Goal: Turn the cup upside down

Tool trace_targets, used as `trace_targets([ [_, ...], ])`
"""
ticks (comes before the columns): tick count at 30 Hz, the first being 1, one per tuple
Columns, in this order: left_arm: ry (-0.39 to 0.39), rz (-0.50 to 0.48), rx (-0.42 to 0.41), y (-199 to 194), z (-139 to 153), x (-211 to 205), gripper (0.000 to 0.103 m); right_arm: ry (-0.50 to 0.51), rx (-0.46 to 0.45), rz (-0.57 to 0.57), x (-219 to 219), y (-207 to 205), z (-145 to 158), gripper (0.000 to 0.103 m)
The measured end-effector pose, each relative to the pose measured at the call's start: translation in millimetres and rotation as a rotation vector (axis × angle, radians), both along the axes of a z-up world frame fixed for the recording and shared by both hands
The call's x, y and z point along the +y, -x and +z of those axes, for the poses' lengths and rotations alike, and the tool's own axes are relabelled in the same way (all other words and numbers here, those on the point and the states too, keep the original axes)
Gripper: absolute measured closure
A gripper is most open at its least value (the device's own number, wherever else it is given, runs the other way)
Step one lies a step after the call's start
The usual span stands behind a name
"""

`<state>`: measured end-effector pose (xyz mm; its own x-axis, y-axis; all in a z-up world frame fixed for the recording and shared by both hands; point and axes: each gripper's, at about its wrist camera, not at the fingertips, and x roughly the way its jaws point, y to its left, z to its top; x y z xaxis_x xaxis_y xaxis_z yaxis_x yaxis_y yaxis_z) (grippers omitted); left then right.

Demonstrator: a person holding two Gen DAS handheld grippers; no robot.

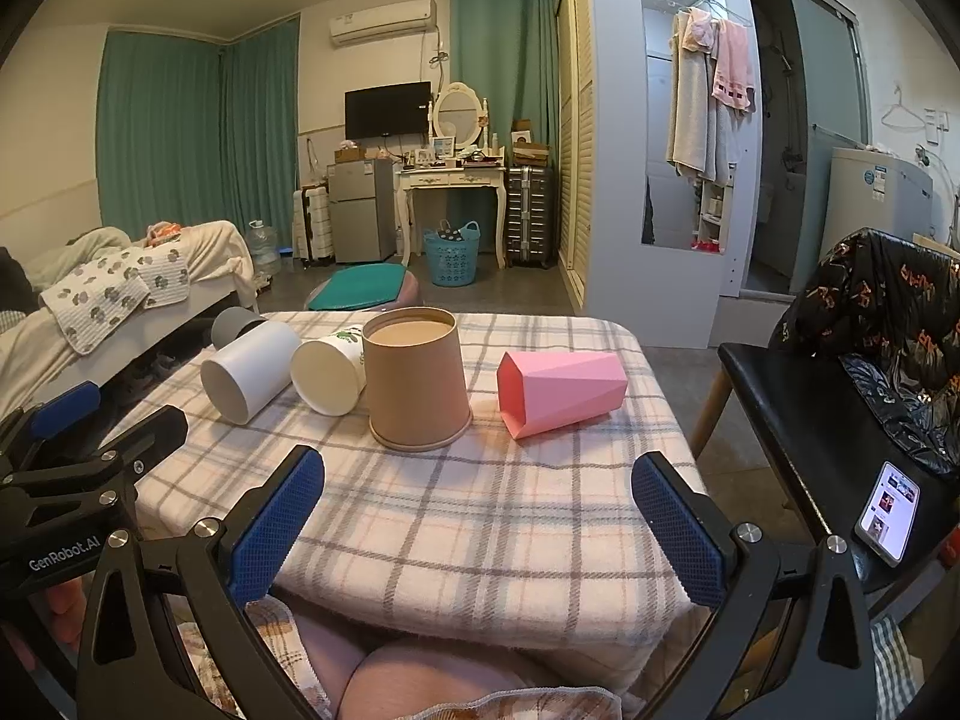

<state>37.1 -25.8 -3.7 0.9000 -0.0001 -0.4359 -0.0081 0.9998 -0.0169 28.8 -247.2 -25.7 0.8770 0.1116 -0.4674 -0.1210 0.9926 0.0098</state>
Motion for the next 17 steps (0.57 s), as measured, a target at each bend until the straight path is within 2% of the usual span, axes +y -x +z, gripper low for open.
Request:
trace_targets([
  [17, 0.011, 0.001, 0.011, 0.3, -5.0, 2.8, 0.0, 0.003, 0.008, 0.005, 2.9, 1.0, -3.5, 0.0],
])
